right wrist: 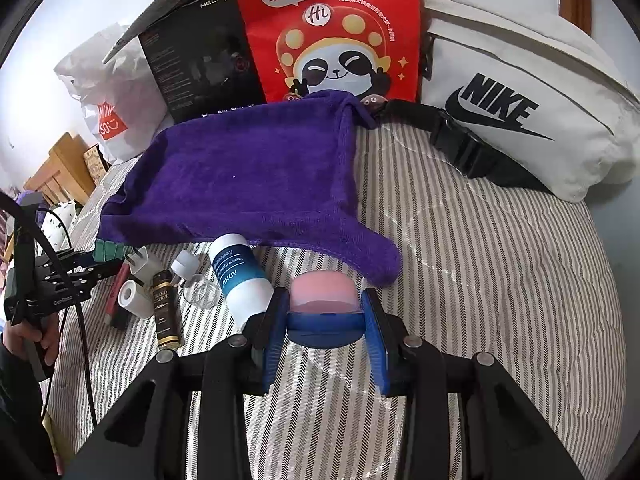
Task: Organize rigid objects
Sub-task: 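Lift the sponge in the right tool while the left tool lifts the binder clip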
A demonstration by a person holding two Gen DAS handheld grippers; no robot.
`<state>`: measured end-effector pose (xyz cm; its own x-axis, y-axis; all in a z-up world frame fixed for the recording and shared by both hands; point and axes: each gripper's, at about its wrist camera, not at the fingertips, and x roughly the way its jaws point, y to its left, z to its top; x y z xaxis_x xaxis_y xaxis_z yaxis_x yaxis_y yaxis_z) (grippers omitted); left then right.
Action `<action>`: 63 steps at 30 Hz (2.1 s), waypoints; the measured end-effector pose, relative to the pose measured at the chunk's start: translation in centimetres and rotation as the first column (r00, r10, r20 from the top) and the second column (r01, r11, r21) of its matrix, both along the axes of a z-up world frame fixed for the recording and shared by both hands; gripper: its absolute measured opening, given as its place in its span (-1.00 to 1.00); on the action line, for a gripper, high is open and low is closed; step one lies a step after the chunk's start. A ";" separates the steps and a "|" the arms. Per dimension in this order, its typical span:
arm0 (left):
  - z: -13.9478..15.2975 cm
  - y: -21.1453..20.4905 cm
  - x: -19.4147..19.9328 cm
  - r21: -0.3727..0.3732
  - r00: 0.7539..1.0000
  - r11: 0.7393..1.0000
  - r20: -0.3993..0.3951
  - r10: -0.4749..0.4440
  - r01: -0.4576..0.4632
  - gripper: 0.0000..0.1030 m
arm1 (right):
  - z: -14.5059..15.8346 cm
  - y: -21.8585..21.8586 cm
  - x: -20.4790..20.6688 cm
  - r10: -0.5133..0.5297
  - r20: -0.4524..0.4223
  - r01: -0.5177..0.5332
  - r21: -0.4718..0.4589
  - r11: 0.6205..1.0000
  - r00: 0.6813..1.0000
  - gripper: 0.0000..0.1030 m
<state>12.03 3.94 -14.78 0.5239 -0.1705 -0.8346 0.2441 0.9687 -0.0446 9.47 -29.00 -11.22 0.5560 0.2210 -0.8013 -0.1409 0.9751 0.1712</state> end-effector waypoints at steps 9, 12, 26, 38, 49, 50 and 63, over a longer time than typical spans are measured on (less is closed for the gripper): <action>0.6 1.6 0.0 -0.071 1.000 0.997 -0.013 0.027 -0.028 -0.41 | 0.3 0.9 0.7 0.026 0.004 -0.026 -0.007 1.000 1.000 -0.29; 0.4 1.3 0.1 -0.059 1.000 0.998 -0.020 0.015 -0.016 -0.37 | 0.2 1.1 0.8 0.035 0.002 -0.035 -0.010 0.999 0.999 -0.29; 0.5 1.8 -1.0 -0.035 0.999 0.999 -0.018 0.026 -0.027 -0.50 | 0.3 0.9 0.7 0.031 -0.004 -0.031 -0.016 0.999 1.000 -0.29; -0.1 2.3 -3.4 0.001 0.999 1.000 -0.032 0.024 -0.024 -0.37 | -0.2 1.9 0.4 0.054 -0.015 -0.054 -0.013 0.998 0.998 -0.29; 0.0 2.9 -5.6 0.018 0.999 0.999 -0.019 0.038 -0.038 -0.15 | -0.4 2.0 -0.1 0.054 -0.021 -0.054 -0.011 0.998 0.998 -0.29; 0.1 2.9 -5.6 0.014 0.999 0.999 -0.015 0.039 -0.039 -0.16 | -0.4 2.0 -0.1 0.056 -0.021 -0.056 -0.010 0.998 0.998 -0.29; 0.8 3.3 -4.3 -0.043 0.999 0.998 -0.012 0.042 -0.042 -0.17 | 0.0 1.9 -0.5 0.055 -0.019 -0.055 -0.014 0.998 0.998 -0.29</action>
<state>7.70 7.29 -14.02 0.5221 -0.1841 -0.8328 0.2023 0.9753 -0.0888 9.00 -27.07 -11.25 0.5283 0.2389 -0.8147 -0.1910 0.9685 0.1601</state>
